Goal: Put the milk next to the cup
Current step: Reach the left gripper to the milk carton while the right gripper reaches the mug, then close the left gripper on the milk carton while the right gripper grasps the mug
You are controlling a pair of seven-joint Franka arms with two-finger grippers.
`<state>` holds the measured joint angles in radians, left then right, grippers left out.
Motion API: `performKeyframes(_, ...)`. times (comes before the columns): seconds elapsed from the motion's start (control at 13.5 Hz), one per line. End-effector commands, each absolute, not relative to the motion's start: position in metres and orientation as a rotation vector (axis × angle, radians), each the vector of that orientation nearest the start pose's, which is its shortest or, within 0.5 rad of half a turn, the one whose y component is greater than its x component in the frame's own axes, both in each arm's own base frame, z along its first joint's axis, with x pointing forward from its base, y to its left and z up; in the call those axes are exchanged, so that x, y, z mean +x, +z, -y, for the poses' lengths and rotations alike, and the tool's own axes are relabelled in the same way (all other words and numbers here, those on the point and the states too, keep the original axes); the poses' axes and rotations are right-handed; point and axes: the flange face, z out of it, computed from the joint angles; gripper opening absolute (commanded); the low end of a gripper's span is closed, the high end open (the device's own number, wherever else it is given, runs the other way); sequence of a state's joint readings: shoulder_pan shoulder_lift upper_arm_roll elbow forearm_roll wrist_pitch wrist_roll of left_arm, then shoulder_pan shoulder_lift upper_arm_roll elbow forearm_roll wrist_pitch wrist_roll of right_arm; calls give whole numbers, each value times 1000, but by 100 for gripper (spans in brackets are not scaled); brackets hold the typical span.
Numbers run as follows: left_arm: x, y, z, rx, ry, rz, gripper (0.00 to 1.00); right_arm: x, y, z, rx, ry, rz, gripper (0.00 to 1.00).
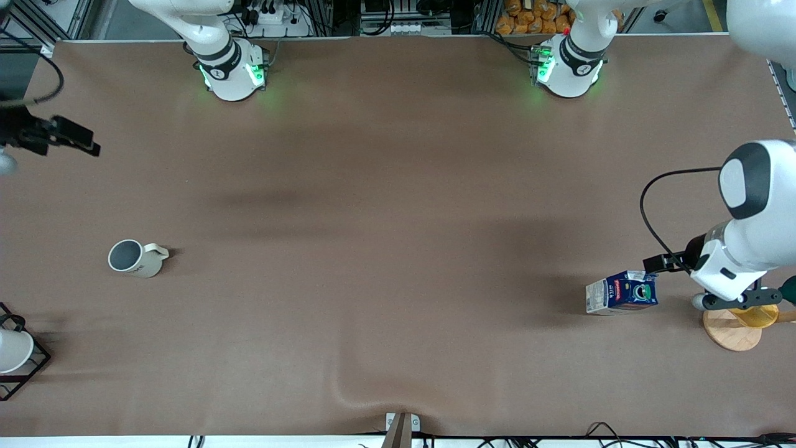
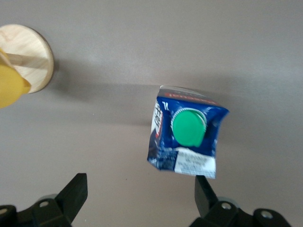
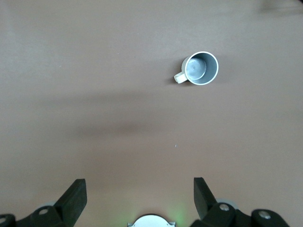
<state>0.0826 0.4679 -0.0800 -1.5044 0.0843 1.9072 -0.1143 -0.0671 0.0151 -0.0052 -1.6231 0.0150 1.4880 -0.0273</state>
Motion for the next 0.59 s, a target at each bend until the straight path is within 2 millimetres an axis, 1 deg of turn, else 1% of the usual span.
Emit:
performKeyframes(0.0,695,385,-7,-3109,78,142,100,586,520,59,-3112,301,-88,100)
performKeyframes(0.07,697,382,-3,-3111,78,141,100,599,494,69,-3109,300,-76,100)
performKeyframes(0.15,698,382,-1,-3112,78,139,100,609,471,82,-3102,306,-58,100)
performKeyframes(0.22,698,382,-1,-3113,75,137,100,614,451,93,-3093,322,-25,100)
performKeyframes(0.3,698,381,0,-3114,80,140,100,617,434,100,-3086,342,9,100)
performKeyframes(0.37,698,382,0,-3115,75,136,100,620,411,108,-3073,382,18,100)
performKeyframes(0.52,700,378,5,-3115,78,126,100,629,382,113,-3069,383,44,100)
